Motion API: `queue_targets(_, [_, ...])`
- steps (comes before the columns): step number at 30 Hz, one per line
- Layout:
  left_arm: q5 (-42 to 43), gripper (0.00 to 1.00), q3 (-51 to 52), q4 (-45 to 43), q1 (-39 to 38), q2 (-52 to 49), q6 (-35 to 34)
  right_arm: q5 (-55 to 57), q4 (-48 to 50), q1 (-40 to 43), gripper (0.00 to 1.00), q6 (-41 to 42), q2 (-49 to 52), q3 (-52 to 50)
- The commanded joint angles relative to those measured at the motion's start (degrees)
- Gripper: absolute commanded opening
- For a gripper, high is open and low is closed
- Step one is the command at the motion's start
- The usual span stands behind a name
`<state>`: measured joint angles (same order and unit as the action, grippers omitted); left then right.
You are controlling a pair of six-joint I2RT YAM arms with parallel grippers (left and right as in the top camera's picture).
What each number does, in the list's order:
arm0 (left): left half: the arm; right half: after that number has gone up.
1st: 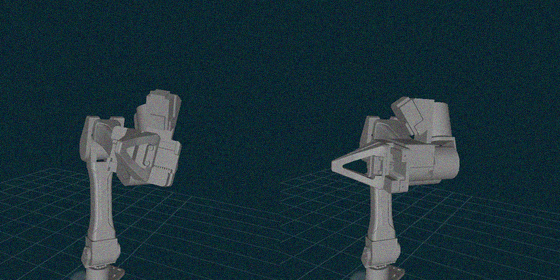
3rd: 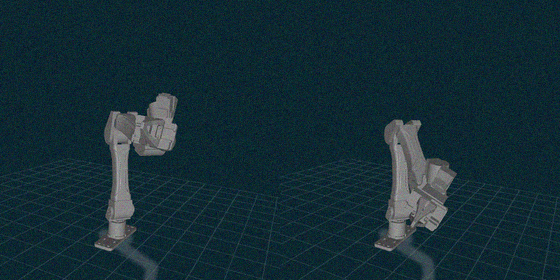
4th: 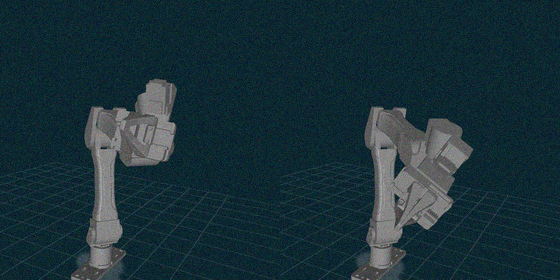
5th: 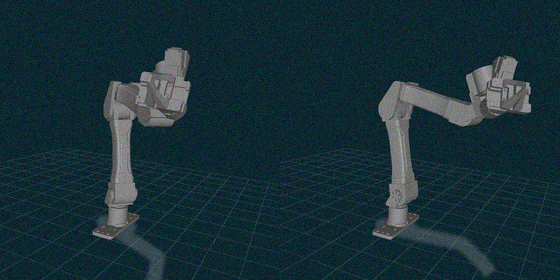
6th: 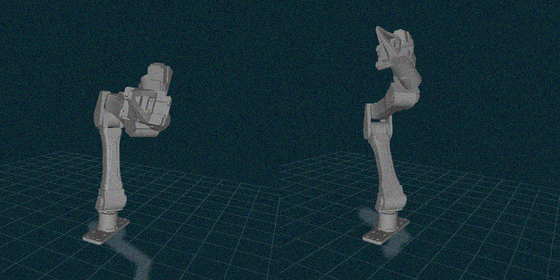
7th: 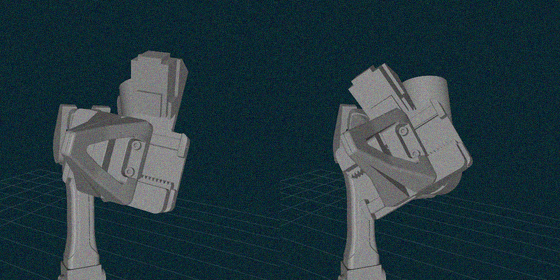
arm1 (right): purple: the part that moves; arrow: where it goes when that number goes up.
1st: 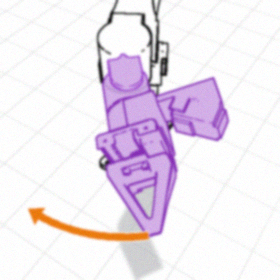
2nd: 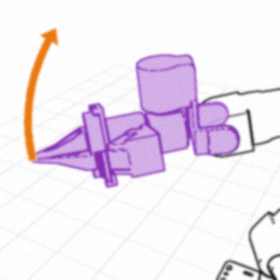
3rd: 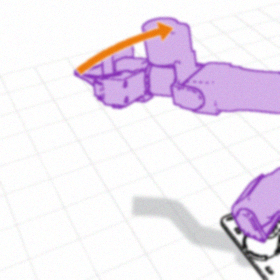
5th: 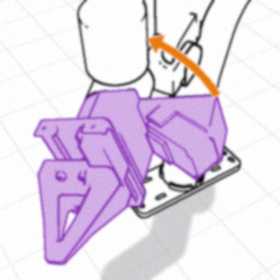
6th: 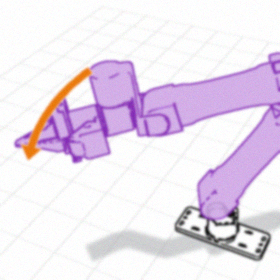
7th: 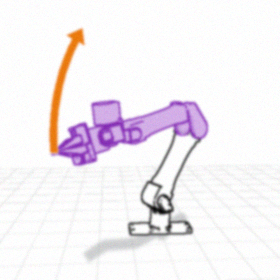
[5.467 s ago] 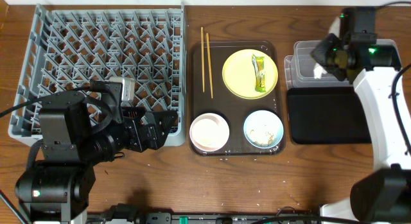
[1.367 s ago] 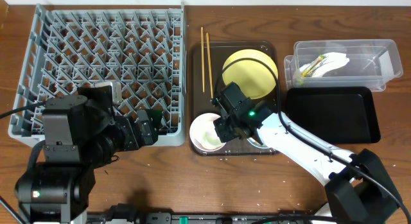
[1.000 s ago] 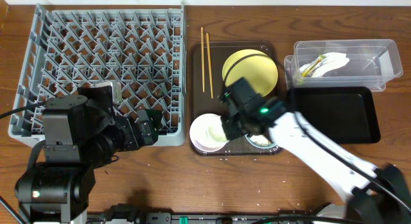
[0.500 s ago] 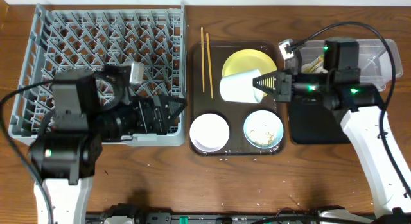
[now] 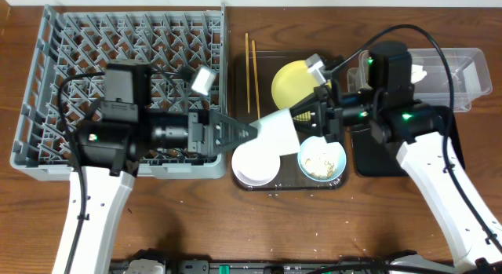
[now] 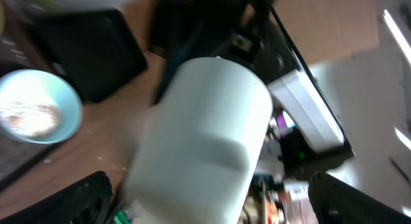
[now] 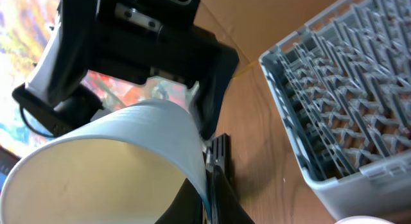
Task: Sort waste into correct bins and load items into the dishwasher
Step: 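Pass the white cup from the right gripper to the left gripper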
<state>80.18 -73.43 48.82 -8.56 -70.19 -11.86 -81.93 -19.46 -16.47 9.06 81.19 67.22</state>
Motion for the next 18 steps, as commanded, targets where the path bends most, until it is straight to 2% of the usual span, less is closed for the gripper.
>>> queue_targets(1, [2.54, 0.91, -1.01, -0.57, -3.04, 0.26, 1.09, 0.48, 3.5, -2.38, 0.01, 2.97, -0.17, 0.55])
queue_targets(4, [2.56, 0.8, -1.01, -0.48, -3.8, 0.28, 1.07, 2.03, 6.25, -2.58, 0.01, 6.12, -0.17, 0.55])
queue_targets(10, [2.58, 0.7, -1.01, 0.2, -3.8, 0.31, 1.07, 3.45, 8.55, -2.58, 0.01, 8.74, -0.17, 0.55])
queue_targets(11, [2.58, 0.7, -1.01, 0.2, -3.8, 0.31, 1.05, 4.37, 8.52, -2.58, 0.01, 9.38, -0.17, 0.55])
queue_targets(12, [2.58, 0.8, -1.01, 0.2, -3.8, 0.33, 1.05, 5.25, 8.55, -2.58, 0.01, 9.62, -0.17, 0.55])
queue_targets(13, [2.58, 0.84, -1.01, 0.17, -3.8, 0.33, 1.05, 5.42, 8.57, -2.58, 0.01, 9.62, -0.2, 0.55])
queue_targets(18, [2.56, 0.84, -1.01, 0.15, -3.8, 0.33, 1.05, 6.67, 8.55, -2.58, 0.01, 10.88, -0.2, 0.55])
